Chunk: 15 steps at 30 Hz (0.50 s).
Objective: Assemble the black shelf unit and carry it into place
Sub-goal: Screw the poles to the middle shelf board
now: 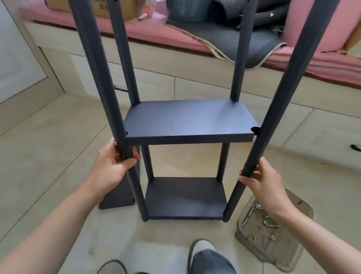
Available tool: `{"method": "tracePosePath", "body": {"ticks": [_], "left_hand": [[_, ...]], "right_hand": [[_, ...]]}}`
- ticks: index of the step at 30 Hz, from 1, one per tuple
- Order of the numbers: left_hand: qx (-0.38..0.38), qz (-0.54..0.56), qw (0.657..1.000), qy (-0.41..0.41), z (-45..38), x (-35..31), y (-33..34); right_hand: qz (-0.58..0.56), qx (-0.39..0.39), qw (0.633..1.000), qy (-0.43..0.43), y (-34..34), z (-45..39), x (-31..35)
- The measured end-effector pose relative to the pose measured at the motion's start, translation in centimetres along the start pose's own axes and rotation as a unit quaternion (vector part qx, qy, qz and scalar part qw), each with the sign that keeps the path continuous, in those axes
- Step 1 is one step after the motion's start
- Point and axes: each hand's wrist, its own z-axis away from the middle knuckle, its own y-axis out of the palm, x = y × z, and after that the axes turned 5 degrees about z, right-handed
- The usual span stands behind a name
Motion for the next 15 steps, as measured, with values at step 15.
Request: {"method": "tracePosePath", "body": {"ticks": [15], "left_hand": [[-0.084, -0.048, 0.995, -0.036, 0.3, 1.0, 1.6]], "right_hand": [[-0.070, -0.008, 0.997, -0.029, -0.2, 4.2, 1.8]]}}
